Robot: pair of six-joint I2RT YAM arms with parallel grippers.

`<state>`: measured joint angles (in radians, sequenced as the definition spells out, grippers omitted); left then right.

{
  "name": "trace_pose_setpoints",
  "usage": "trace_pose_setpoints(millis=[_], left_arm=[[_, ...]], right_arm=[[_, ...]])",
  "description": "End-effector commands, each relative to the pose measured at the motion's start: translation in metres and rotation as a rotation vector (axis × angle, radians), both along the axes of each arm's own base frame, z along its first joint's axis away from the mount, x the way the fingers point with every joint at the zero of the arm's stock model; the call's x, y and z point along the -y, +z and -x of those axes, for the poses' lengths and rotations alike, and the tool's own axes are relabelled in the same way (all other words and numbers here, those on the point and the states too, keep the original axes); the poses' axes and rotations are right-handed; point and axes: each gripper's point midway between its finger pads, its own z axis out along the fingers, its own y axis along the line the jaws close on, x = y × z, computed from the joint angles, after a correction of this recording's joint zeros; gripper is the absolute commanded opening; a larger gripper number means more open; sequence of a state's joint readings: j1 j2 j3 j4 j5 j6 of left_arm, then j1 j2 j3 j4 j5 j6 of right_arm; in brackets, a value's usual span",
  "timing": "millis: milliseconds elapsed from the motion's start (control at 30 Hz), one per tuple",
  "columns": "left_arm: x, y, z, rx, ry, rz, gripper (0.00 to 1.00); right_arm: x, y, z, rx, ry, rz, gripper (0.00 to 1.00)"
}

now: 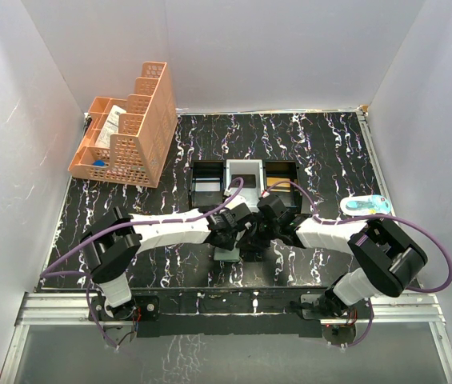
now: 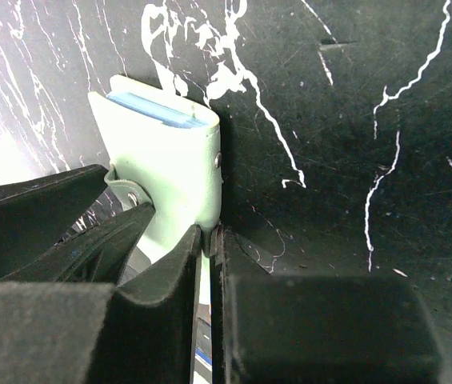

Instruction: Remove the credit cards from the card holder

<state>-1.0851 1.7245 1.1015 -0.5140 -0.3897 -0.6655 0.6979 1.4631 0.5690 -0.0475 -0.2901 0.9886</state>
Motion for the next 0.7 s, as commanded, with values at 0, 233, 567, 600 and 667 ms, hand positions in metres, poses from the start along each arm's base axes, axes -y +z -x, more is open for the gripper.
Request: trace_pose_setpoints(millis=[0, 233, 567, 600, 667], left_arm=[[-0.041, 0.010, -0.010, 0.072, 0.052, -0.160, 0.27], [-0.054, 0.017, -0.011, 0.108, 0.098, -0.182, 0.26], [-0.063, 0.024, -0.016, 0.137, 0.128, -0.197, 0.26], [-0.064, 0.025, -0.017, 0.141, 0.131, -0.199, 0.27], [-0.066, 0.027, -0.020, 0.142, 0.137, -0.196, 0.27]], right_arm=[[0.008, -0.002, -0.004, 0.014, -0.017, 0.056, 0.00], [0.011, -0.004, -0.002, 0.009, -0.024, 0.070, 0.00], [0.011, -0.003, -0.003, 0.009, -0.026, 0.070, 0.00], [0.011, -0.003, -0.003, 0.010, -0.026, 0.070, 0.00], [0.012, -0.003, -0.002, 0.010, -0.026, 0.070, 0.00]])
